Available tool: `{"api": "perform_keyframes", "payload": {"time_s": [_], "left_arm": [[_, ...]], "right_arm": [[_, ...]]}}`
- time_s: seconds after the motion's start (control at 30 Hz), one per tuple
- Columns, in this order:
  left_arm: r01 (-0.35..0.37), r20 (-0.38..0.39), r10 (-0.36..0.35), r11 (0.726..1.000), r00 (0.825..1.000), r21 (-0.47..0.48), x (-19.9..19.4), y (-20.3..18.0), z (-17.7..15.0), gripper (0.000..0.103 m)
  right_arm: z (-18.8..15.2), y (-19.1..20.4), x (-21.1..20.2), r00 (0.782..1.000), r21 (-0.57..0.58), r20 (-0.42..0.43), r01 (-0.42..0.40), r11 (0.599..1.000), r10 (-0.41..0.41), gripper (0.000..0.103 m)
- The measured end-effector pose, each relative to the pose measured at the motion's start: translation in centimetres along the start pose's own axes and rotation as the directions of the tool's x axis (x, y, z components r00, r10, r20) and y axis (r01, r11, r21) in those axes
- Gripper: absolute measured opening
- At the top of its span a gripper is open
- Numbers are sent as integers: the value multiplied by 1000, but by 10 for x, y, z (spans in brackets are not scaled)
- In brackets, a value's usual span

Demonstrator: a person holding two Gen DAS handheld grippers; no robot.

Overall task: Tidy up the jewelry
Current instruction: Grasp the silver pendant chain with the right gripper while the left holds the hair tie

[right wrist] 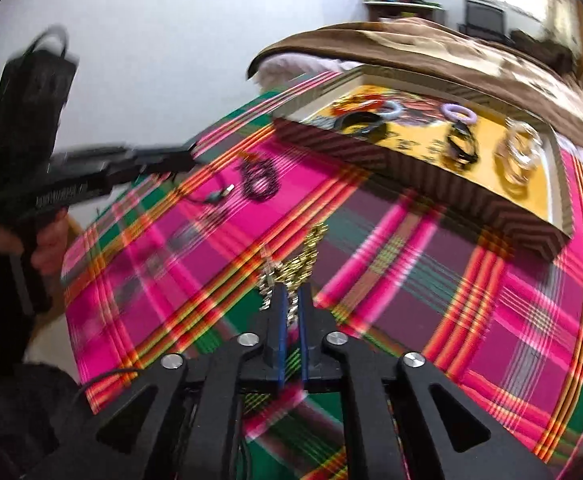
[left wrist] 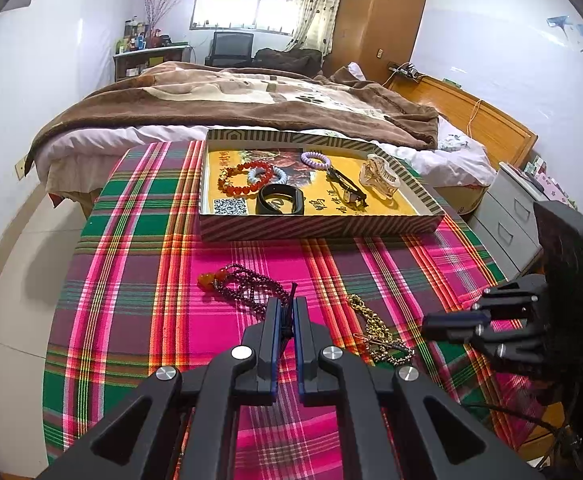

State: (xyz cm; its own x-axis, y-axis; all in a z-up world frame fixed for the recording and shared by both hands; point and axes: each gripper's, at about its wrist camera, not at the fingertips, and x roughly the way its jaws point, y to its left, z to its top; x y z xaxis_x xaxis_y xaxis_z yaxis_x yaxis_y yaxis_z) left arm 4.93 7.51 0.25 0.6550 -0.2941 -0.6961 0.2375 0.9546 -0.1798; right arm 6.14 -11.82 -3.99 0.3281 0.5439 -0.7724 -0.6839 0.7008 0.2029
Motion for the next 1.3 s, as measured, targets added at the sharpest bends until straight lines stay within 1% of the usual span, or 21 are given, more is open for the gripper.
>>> {"api": "perform_keyframes", "payload": {"time_s": [0.03, 0.07, 0.13, 0.17, 0.23, 0.33, 0.53, 0.57, 0.63, 0.7, 0.73, 0.77, 0.87, 0.97, 1.03, 1.1, 1.17, 1.2, 1.23, 1.27, 1.3], "left_arm": [[0, -1, 0, 1000, 1000, 0, 0, 0, 0, 6], [0, -1, 0, 1000, 1000, 0, -1, 0, 0, 6], [0, -3, 0, 1000, 1000, -1, -1, 0, 0, 6], [-2, -2, 2, 1000, 1000, -1, -2, 1, -1, 6], [-4, -2, 4, 1000, 1000, -4, -2, 2, -1, 6], [-5, -2, 5, 1000, 1000, -7, -2, 3, -1, 6], [-3, -3, 3, 1000, 1000, -11, -2, 2, -1, 6], [-4, -3, 4, 1000, 1000, -10, -2, 2, -1, 6], [-6, -2, 6, 1000, 1000, -12, -2, 1, -1, 6], [-6, -1, 6, 1000, 1000, -14, -2, 1, -1, 6], [-6, -1, 6, 1000, 1000, -13, -2, 1, -1, 6], [-6, -2, 6, 1000, 1000, -14, -2, 1, -1, 6], [-10, -2, 10, 1000, 1000, -16, -2, 2, -1, 6], [-9, -2, 9, 1000, 1000, -16, -3, 2, 0, 6], [-10, -1, 10, 1000, 1000, -16, -3, 3, 1, 6], [-12, -1, 12, 1000, 1000, -18, -3, 3, 3, 6], [-12, 1, 12, 1000, 1000, -20, -3, 3, 4, 6], [-11, 1, 11, 1000, 1000, -20, -2, 3, 5, 6], [-10, 0, 10, 1000, 1000, -19, -1, 3, 5, 6], [-10, -1, 10, 1000, 1000, -18, -1, 2, 6, 6], [-8, -1, 8, 1000, 1000, -16, -1, 2, 6, 6]], "right_arm": [[-1, 4, 3, 1000, -18, -11, 11, 1000, -11, 16], [-2, 8, 6, 999, -42, -23, 26, 999, -27, 18], [-7, 14, 12, 997, -89, -44, 58, 994, -62, 20], [-9, 19, 15, 995, -118, -49, 75, 990, -81, 23], [-15, 25, 17, 992, -171, -59, 100, 980, -112, 26], [-16, 30, 18, 989, -218, -48, 123, 968, -137, 27], [-13, 29, 21, 988, -209, -60, 124, 970, -139, 27], [-12, 28, 21, 989, -195, -67, 118, 974, -133, 25], [-9, 23, 24, 992, -151, -69, 95, 984, -107, 18], [-9, 21, 22, 993, -122, -64, 86, 989, -94, 15], [-9, 19, 21, 996, -99, -61, 65, 993, -71, 15], [-9, 14, 17, 999, -49, -51, 17, 999, -19, 15], [-7, -1, 10, 998, 58, -18, -66, 996, 67, 15], [-6, -21, 1, 986, 179, 40, -166, 970, 161, 15], [-5, -35, -5, 977, 239, 72, -214, 947, 202, 15], [-4, -48, -9, 973, 304, 94, -230, 925, 212, 15], [-2, -57, -13, 975, 337, 115, -219, 915, 191, 14], [-2, -60, -15, 971, 358, 128, -233, 904, 200, 13], [-1, -65, -16, 968, 378, 141, -247, 892, 209, 5], [0, -69, -18, 961, 407, 165, -272, 872, 222, 0], [1, -74, -20, 955, 429, 188, -291, 855, 230, 0]]}}
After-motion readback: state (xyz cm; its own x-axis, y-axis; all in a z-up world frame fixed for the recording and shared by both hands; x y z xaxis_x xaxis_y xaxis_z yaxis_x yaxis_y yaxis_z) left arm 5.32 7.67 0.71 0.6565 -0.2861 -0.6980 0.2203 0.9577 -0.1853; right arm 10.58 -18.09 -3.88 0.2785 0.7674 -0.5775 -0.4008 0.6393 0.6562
